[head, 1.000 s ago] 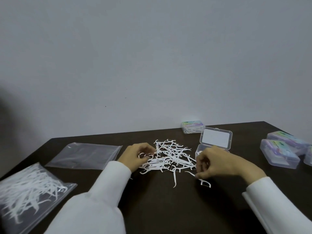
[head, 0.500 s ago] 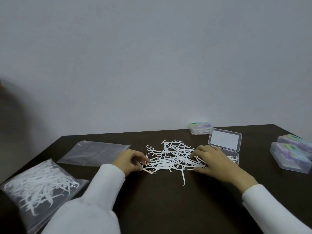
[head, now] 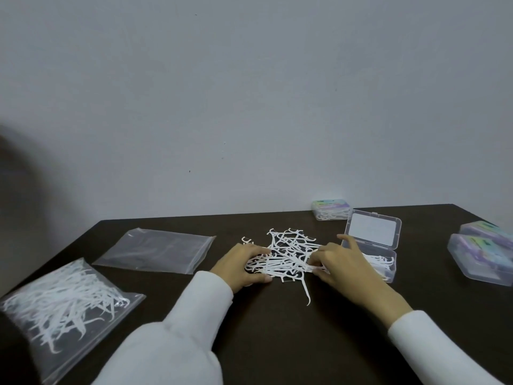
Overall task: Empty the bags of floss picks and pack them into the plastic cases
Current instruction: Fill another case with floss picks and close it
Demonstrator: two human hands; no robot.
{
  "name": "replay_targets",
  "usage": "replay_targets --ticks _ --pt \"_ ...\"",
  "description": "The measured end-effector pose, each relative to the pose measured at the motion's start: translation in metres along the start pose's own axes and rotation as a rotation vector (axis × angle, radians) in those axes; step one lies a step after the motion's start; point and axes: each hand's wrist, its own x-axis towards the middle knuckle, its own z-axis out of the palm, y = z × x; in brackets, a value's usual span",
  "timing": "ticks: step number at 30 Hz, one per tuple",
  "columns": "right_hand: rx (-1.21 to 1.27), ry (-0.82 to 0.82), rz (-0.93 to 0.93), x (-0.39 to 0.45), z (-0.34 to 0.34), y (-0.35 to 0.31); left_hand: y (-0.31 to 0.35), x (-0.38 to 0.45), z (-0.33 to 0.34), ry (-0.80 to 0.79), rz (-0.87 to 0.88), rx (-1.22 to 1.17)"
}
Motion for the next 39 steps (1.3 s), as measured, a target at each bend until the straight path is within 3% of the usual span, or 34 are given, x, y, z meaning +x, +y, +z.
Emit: replay_targets --ticks 6,9,15,28,39 --pt "-0.093 0.038 -0.017 0.0 -0.003 -0.003 0.005 0.003 -0.003 0.023 0.058 0.154" --pt "-0.092 0.165 -0.043 0.0 -0.004 -0.004 0.008 0.003 -0.002 0.053 0.087 0.284" --pt "0.071 0.255 -0.009 -0.002 -0.004 0.004 0.01 0.0 0.001 0.138 0.145 0.447" --pt "0.62 0.355 0.186 -0.009 -0.029 0.035 0.015 -0.001 -0.005 0.532 0.263 0.148" --pt "0.764 0.091 0.514 -0.033 -0.029 0.09 0.072 0.026 0.01 0.501 0.119 -0.387"
